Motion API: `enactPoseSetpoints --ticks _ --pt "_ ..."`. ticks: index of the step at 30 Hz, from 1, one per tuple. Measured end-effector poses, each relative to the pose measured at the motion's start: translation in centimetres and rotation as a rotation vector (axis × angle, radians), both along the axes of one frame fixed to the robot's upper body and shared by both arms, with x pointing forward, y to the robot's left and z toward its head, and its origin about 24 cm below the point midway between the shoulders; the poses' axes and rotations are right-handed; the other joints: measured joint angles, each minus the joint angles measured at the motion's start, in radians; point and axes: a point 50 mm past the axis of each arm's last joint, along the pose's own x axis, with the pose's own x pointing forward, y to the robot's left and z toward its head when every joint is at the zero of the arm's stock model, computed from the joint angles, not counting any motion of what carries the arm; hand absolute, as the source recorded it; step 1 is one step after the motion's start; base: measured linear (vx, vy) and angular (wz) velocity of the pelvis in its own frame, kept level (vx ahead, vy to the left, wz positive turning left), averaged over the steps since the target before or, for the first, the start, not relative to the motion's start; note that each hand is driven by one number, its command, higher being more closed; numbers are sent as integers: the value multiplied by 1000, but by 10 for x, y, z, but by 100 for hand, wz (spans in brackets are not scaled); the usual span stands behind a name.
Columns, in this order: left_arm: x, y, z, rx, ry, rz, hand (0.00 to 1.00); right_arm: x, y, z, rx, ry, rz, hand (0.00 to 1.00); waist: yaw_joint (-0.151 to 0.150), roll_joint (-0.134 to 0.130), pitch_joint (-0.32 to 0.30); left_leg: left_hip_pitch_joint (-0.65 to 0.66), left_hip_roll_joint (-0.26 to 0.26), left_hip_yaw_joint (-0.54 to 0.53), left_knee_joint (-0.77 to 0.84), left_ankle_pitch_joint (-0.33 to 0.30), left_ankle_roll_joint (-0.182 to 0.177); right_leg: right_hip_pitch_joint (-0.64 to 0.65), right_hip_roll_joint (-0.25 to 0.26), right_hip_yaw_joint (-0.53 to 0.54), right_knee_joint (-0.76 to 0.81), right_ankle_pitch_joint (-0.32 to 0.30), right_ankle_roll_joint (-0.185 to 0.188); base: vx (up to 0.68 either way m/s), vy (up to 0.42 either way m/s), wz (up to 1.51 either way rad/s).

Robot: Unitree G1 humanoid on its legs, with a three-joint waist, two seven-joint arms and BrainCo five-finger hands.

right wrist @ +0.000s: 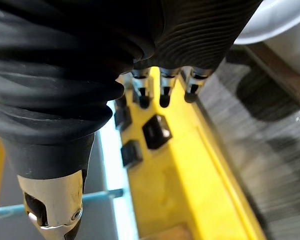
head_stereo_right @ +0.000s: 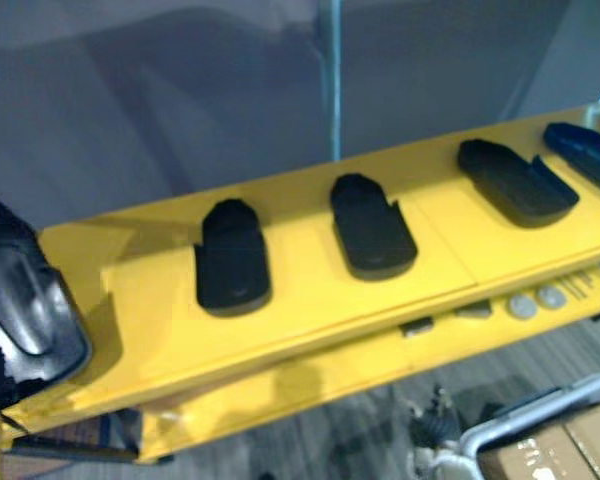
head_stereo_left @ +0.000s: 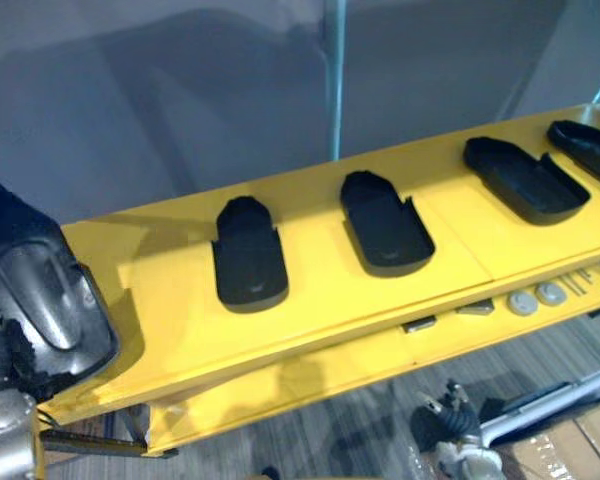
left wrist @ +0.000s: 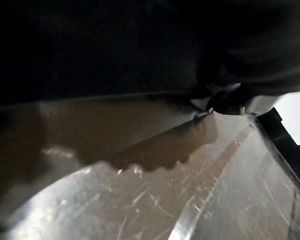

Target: Walk over and take plastic housings, then place them on the shelf

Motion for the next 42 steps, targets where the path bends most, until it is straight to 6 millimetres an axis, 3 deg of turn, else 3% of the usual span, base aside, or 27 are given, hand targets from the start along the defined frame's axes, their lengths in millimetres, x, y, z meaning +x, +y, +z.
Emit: enactPoseSetpoints --ticks 3,10,16,22,30,42 --pt "4 17 8 -9 58 -14 100 -10 -4 -6 -2 61 -10 0 -1 0 0 0 1 3 0 0 0 -1 1 -1 -1 0 0 0 0 0" --pt "17 29 17 -21 190 -129 100 -29 -7 -18 19 141 -45 0 -5 0 0 15 3 39 -5 1 -1 -11 1 28 0 0 1 -6 5 -13" --pt "28 29 20 -45 292 -245 100 -48 -16 -23 28 194 -121 0 -24 0 -2 23 5 66 -8 1 -2 -28 1 60 2 5 6 -15 8 -17" --pt "29 30 9 -88 420 -299 100 -56 -18 -27 43 223 -133 0 -48 -1 -3 34 5 93 -12 2 -3 -33 1 85 -1 16 4 -5 10 -12" --pt "26 35 2 14 553 -250 100 -64 -22 -29 -33 287 -93 0 -52 -3 -4 37 5 96 -11 2 -3 -35 2 90 -2 19 2 -3 2 -1" --pt "13 44 -6 29 598 -131 100 -75 -28 -32 -18 343 -158 0 -73 -20 -10 34 5 109 -13 2 -3 -46 3 102 -6 23 -1 4 0 -2"
